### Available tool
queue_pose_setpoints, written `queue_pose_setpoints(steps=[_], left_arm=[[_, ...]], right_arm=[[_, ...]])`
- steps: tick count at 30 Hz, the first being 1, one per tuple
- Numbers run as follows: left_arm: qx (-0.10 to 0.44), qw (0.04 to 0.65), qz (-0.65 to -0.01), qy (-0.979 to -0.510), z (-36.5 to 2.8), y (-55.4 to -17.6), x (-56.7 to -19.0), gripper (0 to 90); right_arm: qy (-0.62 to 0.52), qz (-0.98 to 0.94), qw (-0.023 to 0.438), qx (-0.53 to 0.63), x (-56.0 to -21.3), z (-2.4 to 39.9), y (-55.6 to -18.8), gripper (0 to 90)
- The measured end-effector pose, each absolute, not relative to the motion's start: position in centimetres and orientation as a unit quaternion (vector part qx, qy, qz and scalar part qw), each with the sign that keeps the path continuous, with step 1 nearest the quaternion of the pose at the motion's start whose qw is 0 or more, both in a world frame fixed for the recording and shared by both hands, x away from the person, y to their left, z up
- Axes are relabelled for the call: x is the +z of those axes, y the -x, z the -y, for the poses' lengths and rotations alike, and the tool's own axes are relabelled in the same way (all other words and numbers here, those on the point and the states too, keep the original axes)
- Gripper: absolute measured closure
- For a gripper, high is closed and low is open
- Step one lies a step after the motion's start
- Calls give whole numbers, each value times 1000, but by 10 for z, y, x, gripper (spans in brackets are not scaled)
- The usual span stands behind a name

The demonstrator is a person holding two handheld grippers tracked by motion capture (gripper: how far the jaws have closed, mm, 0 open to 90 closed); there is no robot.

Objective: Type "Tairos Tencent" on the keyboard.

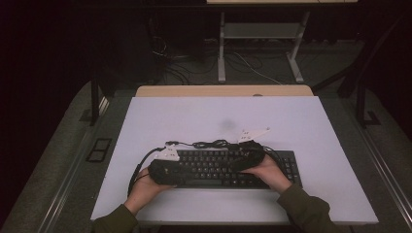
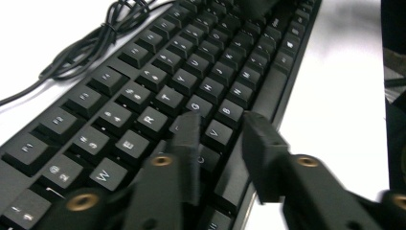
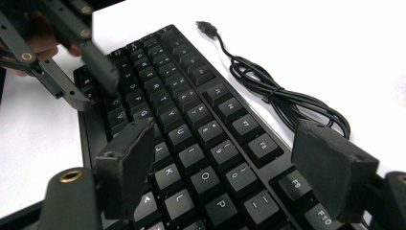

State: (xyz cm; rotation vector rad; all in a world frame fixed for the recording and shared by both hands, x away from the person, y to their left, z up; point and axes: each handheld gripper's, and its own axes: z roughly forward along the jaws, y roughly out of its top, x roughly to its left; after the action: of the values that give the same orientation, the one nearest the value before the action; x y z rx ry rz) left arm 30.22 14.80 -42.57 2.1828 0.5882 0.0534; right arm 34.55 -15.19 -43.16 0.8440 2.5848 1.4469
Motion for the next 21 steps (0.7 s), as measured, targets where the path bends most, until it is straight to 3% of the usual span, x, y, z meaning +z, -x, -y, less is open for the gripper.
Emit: queue_pose_setpoints(steps=[4, 10, 21], left_arm=[[27, 435, -240, -867, -147, -305, -425, 496], [35, 441, -248, -862, -147, -309, -426, 391], [44, 450, -260, -853, -144, -313, -426, 284]], right_arm=[[-273, -840, 27, 468, -431, 155, -343, 263], [-275, -839, 25, 468, -429, 162, -338, 341], [-261, -841, 34, 472, -422, 175, -324, 631]])
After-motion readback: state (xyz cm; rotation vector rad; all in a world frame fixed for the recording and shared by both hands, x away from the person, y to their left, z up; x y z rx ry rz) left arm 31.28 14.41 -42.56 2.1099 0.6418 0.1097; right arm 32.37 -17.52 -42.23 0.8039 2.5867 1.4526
